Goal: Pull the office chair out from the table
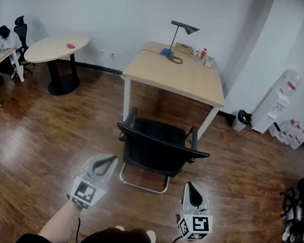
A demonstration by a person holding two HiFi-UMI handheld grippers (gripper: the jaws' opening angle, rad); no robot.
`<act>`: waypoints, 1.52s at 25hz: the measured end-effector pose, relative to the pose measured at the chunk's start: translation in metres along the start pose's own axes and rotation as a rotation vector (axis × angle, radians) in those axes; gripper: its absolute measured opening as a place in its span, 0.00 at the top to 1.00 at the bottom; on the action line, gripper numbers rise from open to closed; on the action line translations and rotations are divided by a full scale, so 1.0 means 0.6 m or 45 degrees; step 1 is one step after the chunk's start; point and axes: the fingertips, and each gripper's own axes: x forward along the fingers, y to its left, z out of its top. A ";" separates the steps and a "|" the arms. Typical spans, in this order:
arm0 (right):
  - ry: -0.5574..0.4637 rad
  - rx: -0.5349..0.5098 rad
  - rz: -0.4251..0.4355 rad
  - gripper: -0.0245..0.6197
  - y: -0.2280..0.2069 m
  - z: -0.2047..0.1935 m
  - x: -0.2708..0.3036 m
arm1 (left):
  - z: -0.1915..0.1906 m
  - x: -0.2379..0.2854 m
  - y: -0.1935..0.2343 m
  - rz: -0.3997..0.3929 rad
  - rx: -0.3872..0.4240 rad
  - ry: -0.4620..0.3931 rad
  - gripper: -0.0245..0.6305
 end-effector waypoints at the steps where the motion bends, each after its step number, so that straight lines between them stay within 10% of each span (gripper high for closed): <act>1: -0.008 0.025 0.003 0.94 -0.006 -0.002 -0.011 | 0.003 -0.006 -0.007 -0.003 -0.039 -0.018 0.96; 13: -0.052 0.066 0.083 0.94 -0.021 0.001 -0.101 | 0.022 -0.065 -0.093 0.122 -0.280 -0.057 0.96; 38: -0.115 0.242 0.010 0.95 -0.082 -0.019 -0.198 | 0.021 -0.113 -0.148 0.216 -0.378 -0.080 0.96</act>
